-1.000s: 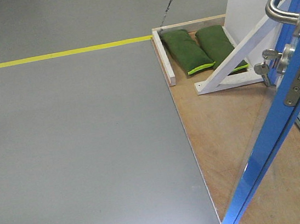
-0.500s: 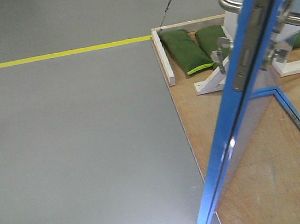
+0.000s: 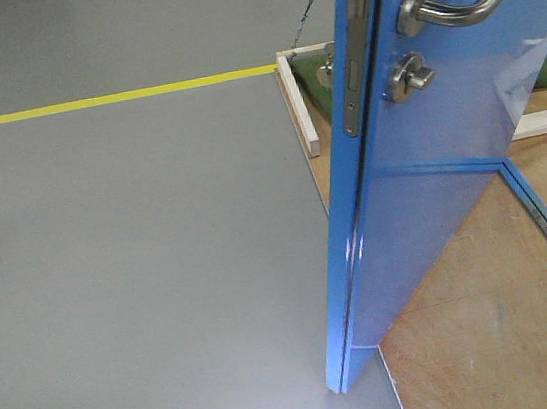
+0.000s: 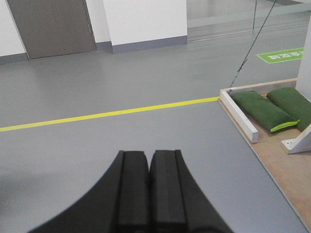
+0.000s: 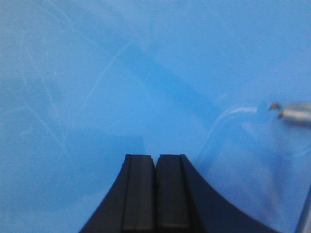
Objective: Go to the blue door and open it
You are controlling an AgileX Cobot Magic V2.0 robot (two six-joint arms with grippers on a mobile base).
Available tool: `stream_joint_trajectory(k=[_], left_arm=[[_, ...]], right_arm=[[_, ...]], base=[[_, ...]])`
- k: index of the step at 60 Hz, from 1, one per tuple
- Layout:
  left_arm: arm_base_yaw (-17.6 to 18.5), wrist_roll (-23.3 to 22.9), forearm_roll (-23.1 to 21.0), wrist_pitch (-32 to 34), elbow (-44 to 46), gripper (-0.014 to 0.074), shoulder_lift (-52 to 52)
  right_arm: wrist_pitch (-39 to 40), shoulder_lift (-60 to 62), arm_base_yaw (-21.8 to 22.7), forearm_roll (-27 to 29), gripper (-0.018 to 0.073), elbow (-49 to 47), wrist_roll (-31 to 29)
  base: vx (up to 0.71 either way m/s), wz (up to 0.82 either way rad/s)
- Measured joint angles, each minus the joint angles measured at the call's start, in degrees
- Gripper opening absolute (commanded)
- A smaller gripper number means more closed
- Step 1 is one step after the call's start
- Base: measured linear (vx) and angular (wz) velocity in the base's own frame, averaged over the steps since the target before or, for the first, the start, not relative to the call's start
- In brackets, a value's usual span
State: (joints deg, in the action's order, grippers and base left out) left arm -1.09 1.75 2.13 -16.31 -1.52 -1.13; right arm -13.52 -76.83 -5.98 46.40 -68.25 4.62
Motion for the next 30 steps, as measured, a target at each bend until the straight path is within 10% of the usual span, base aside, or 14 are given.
stream_joint_trajectory(k=[30], left_arm=[[0.0, 0.0, 0.0, 0.0, 0.0, 0.007, 0.0]], right_arm=[[3.84, -5.42, -0.07, -2.6, 0.0002, -10.63, -0.06]], base=[[0.0, 0.0]])
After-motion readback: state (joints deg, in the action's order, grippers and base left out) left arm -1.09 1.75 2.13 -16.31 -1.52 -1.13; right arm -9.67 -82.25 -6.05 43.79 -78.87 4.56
